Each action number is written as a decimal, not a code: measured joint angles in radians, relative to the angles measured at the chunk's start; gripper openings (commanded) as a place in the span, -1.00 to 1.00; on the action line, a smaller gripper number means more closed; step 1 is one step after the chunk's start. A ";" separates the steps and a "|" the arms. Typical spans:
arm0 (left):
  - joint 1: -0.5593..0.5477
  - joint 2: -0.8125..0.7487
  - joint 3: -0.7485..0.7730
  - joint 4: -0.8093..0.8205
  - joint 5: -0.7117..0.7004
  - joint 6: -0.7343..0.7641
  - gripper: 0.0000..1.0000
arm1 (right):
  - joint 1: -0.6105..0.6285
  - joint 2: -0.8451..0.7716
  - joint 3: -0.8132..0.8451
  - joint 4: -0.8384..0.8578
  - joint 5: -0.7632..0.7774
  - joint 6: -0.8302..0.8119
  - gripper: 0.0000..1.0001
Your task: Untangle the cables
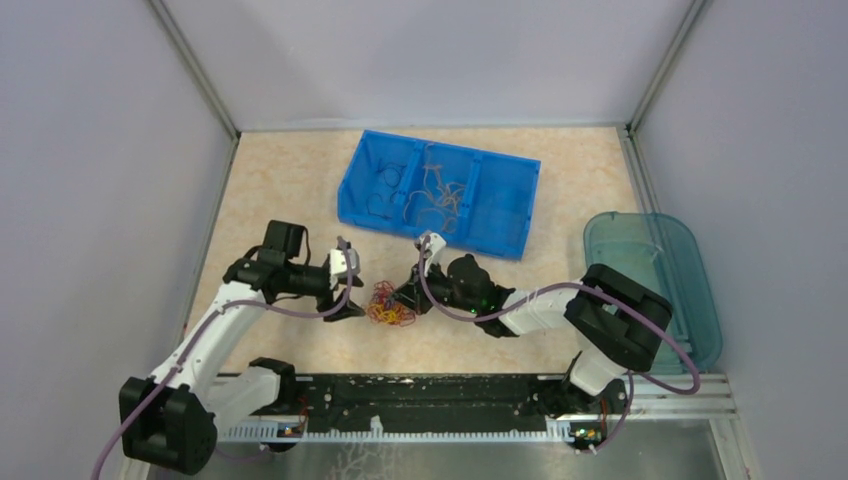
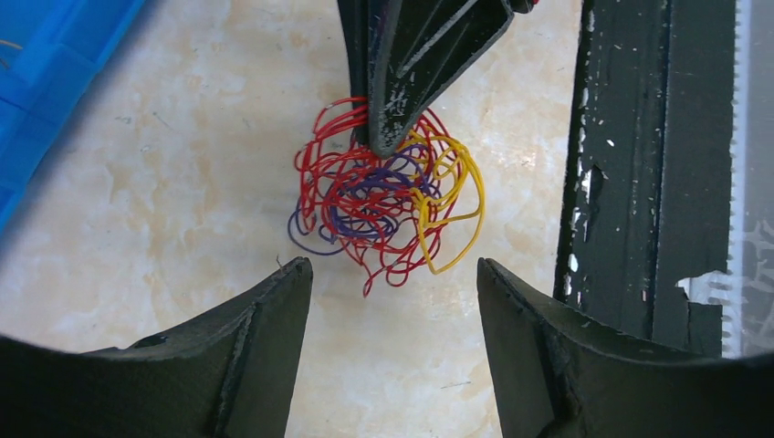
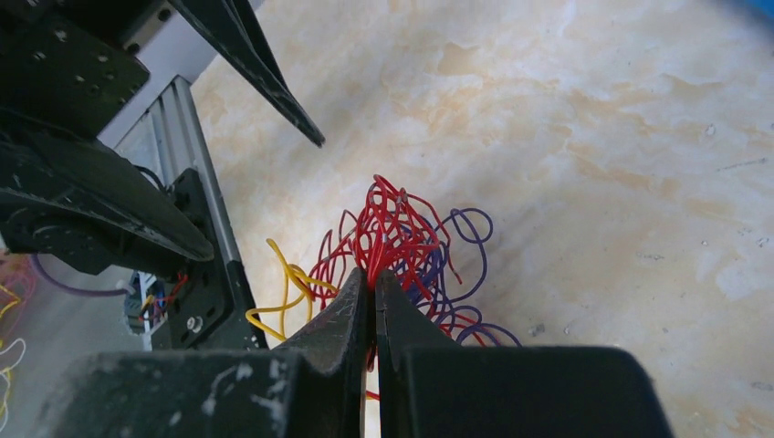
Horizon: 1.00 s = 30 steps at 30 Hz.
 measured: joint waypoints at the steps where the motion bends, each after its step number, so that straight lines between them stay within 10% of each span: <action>1: 0.000 0.007 0.000 -0.001 0.011 0.008 0.44 | 0.002 -0.002 -0.002 0.011 0.005 0.001 -1.00; 27: -0.038 0.115 0.031 -0.013 0.040 0.032 -0.46 | 0.015 -0.008 -0.002 0.095 0.056 0.001 -1.00; 30: -0.038 0.108 0.056 -0.016 0.029 0.018 -0.79 | 0.015 -0.008 -0.002 0.087 0.060 -0.001 -1.00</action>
